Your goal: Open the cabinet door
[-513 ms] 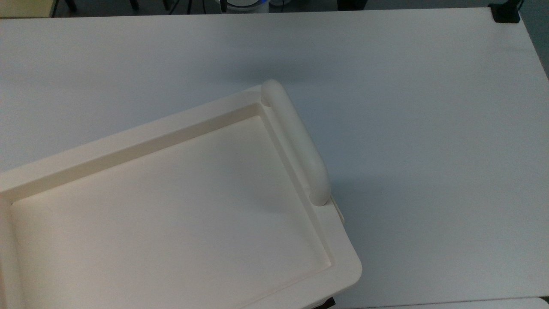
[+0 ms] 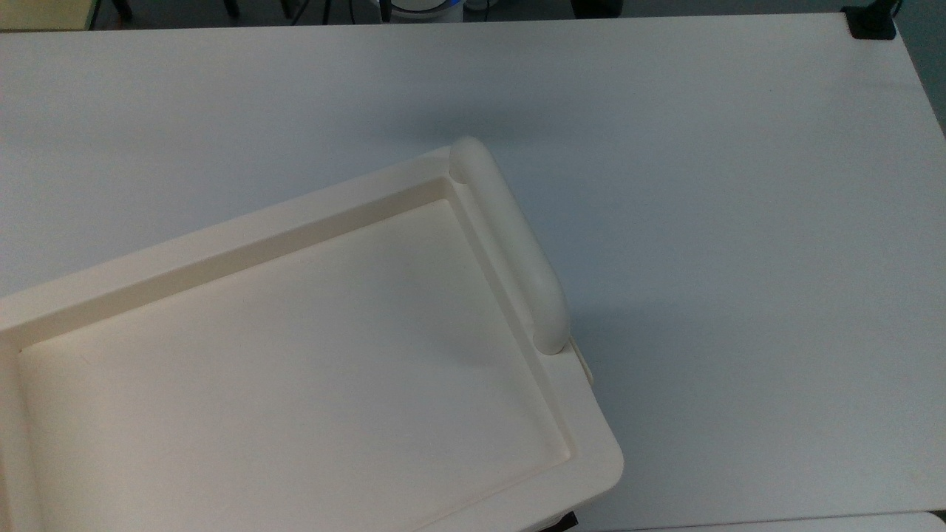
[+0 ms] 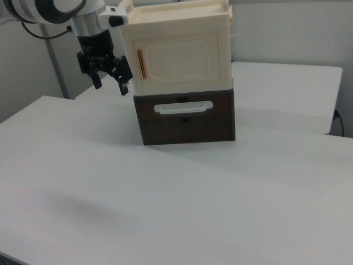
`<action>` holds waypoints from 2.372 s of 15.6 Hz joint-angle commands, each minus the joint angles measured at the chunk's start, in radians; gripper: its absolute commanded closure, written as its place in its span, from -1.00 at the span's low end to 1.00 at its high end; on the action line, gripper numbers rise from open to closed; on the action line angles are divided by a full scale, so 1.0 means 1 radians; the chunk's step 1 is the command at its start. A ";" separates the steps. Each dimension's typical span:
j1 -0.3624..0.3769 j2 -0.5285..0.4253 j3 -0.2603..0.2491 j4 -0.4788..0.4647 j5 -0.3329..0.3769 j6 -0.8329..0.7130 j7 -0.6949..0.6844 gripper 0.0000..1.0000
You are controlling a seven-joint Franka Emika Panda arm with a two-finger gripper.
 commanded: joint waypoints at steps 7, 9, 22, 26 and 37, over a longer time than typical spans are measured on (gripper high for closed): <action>0.016 -0.009 -0.006 -0.019 -0.018 0.011 -0.003 -1.00; 0.014 -0.009 -0.006 -0.019 -0.017 0.011 -0.011 -1.00; -0.043 0.002 -0.006 -0.005 0.077 0.025 -0.273 -1.00; -0.052 0.003 -0.010 -0.003 0.117 0.043 -0.284 -1.00; -0.040 0.065 -0.001 0.004 0.118 0.321 -0.287 -1.00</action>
